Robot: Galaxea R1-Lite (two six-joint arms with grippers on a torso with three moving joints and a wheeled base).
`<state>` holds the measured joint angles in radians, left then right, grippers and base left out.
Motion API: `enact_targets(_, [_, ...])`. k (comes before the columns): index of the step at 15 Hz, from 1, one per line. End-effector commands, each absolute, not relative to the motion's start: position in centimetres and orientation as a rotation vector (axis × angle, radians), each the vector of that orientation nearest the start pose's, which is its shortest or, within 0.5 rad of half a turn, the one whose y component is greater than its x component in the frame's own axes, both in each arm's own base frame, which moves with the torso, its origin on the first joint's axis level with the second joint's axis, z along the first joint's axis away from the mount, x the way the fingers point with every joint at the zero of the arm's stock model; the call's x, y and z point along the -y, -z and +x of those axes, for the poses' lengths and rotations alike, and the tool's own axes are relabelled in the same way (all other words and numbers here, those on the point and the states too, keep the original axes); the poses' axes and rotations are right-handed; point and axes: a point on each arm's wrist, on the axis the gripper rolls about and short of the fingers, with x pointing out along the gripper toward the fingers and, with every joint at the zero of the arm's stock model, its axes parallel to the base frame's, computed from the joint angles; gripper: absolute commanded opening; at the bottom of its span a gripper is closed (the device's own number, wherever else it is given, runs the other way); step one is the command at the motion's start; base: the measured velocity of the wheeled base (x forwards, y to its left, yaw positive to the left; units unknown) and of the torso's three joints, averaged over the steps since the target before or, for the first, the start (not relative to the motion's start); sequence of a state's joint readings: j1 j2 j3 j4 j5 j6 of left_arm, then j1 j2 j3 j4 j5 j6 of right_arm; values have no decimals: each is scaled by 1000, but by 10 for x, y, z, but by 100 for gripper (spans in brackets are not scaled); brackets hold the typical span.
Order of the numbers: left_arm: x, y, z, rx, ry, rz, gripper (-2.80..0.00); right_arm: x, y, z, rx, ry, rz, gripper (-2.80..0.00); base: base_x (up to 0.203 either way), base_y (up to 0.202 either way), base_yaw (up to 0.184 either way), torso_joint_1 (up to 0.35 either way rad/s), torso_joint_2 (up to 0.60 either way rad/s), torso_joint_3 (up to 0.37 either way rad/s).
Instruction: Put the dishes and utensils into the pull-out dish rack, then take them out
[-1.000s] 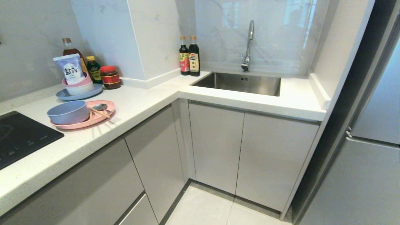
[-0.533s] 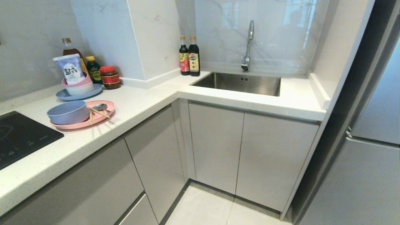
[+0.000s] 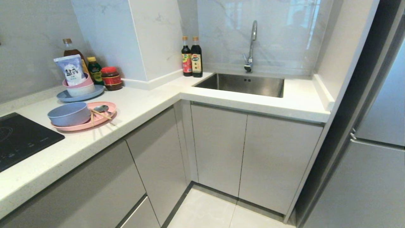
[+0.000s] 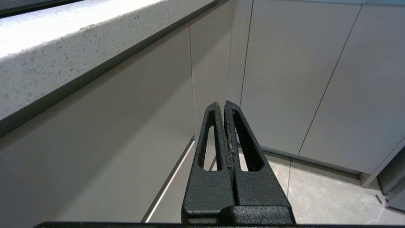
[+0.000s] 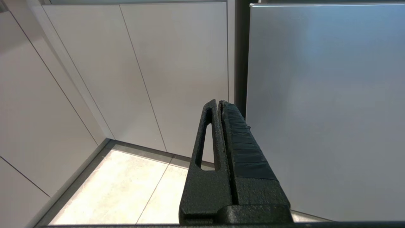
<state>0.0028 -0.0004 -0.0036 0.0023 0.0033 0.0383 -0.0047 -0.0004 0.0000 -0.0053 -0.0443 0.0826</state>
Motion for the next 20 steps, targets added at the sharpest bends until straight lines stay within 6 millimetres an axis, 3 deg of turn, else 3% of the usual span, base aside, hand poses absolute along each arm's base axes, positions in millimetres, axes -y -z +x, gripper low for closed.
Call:
enact_targets(1, [0,-76,-23,-2,-6,35,-280,1,-76,-23,13,49,83,-280,0,0,0,0,0,0])
enact_targets(20, [0,-76,-23,-2,-6,37,-280,1,-76,-23,11,49,94,-280,0,0,0,0,0,0])
